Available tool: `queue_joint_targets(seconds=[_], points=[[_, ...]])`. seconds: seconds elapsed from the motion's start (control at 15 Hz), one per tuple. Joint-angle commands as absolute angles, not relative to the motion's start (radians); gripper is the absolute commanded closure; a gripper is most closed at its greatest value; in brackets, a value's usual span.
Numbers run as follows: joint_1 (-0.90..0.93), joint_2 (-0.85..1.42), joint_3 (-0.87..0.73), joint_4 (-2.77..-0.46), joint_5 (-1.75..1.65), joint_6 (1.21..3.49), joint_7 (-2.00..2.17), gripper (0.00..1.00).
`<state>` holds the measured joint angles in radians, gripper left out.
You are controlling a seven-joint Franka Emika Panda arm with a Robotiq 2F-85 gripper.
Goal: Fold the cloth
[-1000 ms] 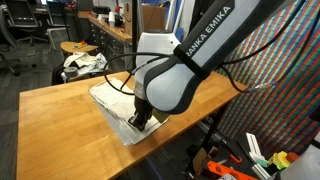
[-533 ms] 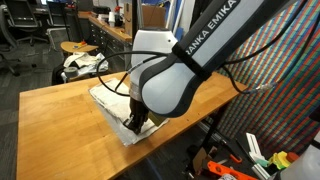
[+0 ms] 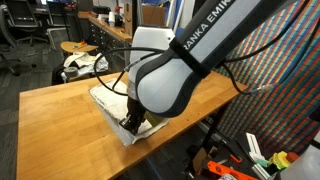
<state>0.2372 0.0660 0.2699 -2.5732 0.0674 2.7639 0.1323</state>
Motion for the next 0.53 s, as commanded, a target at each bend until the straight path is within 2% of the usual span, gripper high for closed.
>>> queue_joint_targets(seconds=[0.0,0.47], points=[[0.241,0.032,0.274,-2.560,0.136,2.768,0.112,0.95],[0.240,-0.012,0.266,-2.525,0.223,2.710,0.087,0.95]])
